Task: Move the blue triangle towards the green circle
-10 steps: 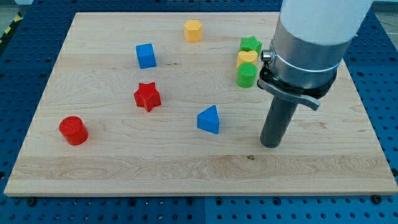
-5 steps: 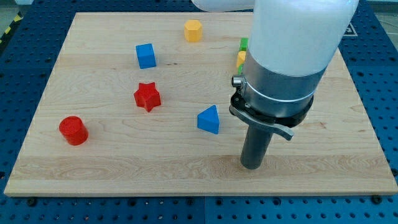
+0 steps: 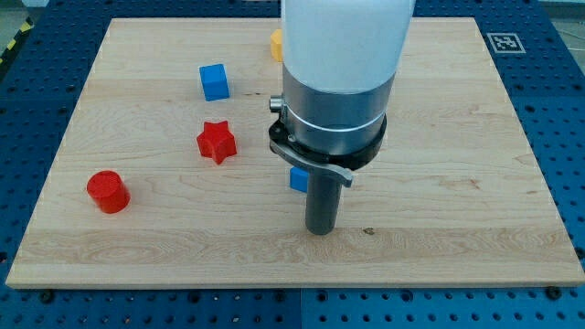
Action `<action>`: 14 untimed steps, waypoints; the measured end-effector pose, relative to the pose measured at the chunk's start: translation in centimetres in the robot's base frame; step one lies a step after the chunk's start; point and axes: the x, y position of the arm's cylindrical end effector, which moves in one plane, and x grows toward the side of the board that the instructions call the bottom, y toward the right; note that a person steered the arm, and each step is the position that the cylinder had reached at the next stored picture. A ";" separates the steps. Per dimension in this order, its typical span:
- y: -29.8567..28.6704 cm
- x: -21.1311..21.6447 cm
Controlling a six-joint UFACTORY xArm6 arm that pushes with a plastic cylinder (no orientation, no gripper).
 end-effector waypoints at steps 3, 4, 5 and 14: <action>-1.6 -3.1; -1.4 -4.5; -1.1 -5.0; -1.3 -11.4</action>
